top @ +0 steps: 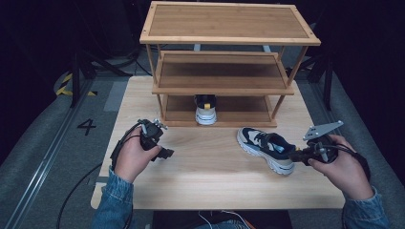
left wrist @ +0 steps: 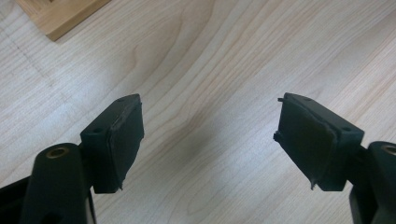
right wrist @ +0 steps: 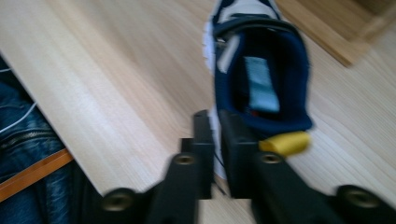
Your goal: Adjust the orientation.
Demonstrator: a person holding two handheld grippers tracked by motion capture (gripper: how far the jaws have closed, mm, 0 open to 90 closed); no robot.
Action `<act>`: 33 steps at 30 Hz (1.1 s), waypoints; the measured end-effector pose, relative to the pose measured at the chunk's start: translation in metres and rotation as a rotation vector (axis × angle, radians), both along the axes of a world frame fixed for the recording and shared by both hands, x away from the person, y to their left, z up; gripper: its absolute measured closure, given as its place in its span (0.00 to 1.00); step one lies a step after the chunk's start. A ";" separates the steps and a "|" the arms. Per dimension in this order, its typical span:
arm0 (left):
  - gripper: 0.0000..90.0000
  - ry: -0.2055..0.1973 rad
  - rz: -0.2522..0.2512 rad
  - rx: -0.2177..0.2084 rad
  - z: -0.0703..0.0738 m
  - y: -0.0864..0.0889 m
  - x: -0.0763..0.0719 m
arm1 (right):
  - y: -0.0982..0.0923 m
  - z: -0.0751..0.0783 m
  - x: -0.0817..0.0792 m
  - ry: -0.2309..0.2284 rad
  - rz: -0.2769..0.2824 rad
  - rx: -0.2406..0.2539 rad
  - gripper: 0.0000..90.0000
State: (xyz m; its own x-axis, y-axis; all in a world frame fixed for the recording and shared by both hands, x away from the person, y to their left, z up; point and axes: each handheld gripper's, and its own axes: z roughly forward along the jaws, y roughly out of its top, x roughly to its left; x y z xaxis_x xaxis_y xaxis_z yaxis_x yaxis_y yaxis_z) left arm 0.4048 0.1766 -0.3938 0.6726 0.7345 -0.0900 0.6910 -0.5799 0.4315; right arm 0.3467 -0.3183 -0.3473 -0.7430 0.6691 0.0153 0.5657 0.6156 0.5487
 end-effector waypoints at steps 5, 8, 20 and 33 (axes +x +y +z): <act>0.26 0.006 -0.001 0.003 -0.001 -0.002 0.001 | -0.016 -0.001 0.002 -0.044 -0.089 -0.037 0.67; 0.26 0.009 -0.001 0.005 -0.002 -0.002 0.000 | -0.019 -0.008 0.007 -0.029 -0.107 -0.053 0.63; 0.25 0.017 0.003 0.004 -0.004 -0.002 0.000 | -0.006 -0.012 0.010 0.035 -0.048 -0.042 0.96; 0.25 0.021 -0.003 0.002 -0.004 -0.004 0.001 | 0.043 -0.012 -0.007 0.061 0.149 -0.027 0.93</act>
